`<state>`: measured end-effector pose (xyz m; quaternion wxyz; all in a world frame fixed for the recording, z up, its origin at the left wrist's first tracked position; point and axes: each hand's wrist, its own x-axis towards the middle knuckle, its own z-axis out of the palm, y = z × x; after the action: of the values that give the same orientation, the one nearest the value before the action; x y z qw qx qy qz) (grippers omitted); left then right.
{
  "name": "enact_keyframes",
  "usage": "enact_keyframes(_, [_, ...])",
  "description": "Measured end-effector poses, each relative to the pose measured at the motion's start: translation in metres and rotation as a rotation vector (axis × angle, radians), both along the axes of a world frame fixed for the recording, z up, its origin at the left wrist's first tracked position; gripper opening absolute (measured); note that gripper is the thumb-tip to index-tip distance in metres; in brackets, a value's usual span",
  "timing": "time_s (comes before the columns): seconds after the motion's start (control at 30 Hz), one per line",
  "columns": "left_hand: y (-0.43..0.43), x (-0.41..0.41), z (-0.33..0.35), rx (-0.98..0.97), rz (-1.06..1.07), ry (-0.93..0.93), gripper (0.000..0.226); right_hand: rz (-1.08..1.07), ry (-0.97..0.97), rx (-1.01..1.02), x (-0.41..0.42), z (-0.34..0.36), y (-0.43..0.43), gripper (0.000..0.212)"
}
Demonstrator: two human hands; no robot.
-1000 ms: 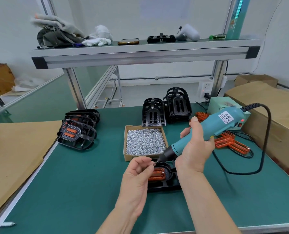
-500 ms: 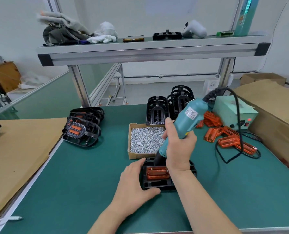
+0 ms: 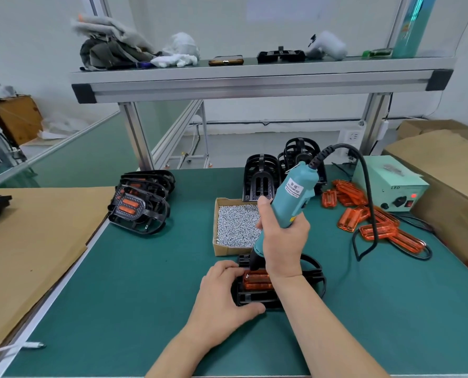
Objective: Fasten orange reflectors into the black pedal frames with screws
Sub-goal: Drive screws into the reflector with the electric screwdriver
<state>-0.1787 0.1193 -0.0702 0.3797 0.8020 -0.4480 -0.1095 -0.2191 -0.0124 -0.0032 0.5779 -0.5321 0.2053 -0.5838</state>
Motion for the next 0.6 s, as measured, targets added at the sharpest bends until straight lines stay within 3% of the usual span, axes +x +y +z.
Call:
enact_keyframes(0.43, [0.0,-0.001,0.002,0.007,0.014,0.013,0.084,0.033,0.113,-0.147,0.004,0.007,0.008,0.021])
enact_keyframes(0.6, [0.001,-0.001,0.002,0.008,0.017,0.018,0.077,0.105,0.146,-0.184,0.005,0.008,0.013,0.038])
